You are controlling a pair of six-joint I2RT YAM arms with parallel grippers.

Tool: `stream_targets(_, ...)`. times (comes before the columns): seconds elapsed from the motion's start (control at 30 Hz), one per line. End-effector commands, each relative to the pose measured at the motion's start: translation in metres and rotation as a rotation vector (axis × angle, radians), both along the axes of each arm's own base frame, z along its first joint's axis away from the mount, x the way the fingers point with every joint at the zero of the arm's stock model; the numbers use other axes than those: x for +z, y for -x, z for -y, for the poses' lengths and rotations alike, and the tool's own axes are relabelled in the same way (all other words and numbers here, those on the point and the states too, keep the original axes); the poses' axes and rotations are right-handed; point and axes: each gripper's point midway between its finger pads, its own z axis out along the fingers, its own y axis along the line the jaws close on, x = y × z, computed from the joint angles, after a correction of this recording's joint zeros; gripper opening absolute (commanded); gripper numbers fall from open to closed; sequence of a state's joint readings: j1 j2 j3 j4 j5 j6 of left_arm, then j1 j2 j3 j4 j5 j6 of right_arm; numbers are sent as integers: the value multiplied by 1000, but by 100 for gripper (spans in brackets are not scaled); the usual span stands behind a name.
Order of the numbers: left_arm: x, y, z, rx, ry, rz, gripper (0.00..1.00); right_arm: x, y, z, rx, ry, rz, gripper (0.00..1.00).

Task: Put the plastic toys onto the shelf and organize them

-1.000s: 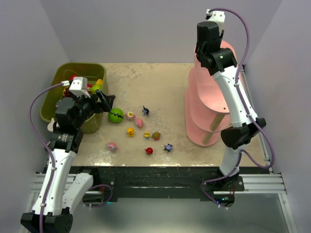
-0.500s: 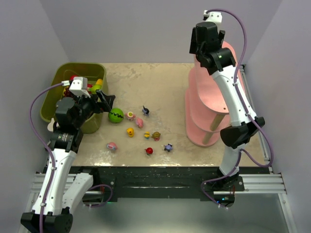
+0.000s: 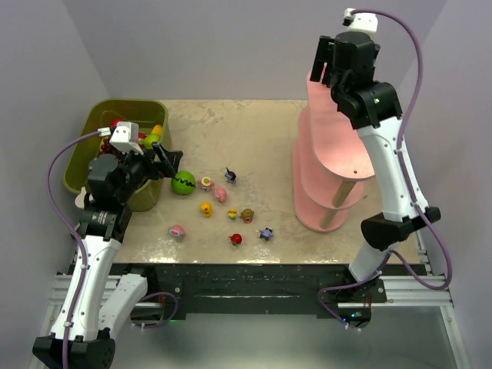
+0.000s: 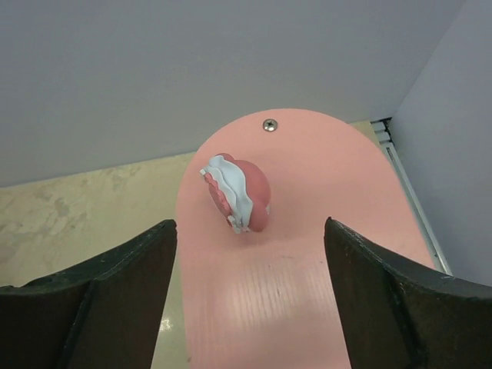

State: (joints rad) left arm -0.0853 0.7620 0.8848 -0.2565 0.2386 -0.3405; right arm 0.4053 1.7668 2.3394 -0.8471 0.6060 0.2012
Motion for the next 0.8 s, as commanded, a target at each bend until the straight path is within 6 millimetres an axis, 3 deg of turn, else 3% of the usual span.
stream_targets(0.0,12,4,2,-15,5,35,100,43,38,11,38,-49,101,80)
stream_targets(0.07,13,5,2,-18,5,39,100,39,43,-1,115,-59,94,79)
stream_targets(0.1,14,6,2,-21,4,42,100,47,54,-4,162,-62,113,79)
stream_targets(0.17,16,9,3,-29,1,51,100,39,61,-31,296,-75,106,78)
stream_targets(0.2,15,9,3,-33,-2,51,100,45,74,-36,344,-78,126,77)
stream_targets(0.3,15,11,6,-47,-2,56,100,26,87,-75,466,-66,75,76)
stream_targets(0.33,14,12,6,-50,-1,54,100,21,98,-99,530,-55,56,75)
stream_targets(0.4,12,14,7,-56,-1,47,100,10,109,-120,577,-53,31,73)
stream_targets(0.43,12,14,7,-56,-1,45,100,13,127,-140,647,-57,44,73)
stream_targets(0.6,6,16,4,-43,-12,30,100,-19,173,-193,855,-50,6,73)
stream_targets(0.63,5,16,3,-39,-13,28,100,-41,187,-210,917,-34,-36,73)
stream_targets(0.7,1,15,2,-32,-11,24,99,-59,203,-228,998,-24,-62,73)
stream_targets(0.77,-3,13,2,-26,-8,18,100,-102,219,-247,1060,30,-146,73)
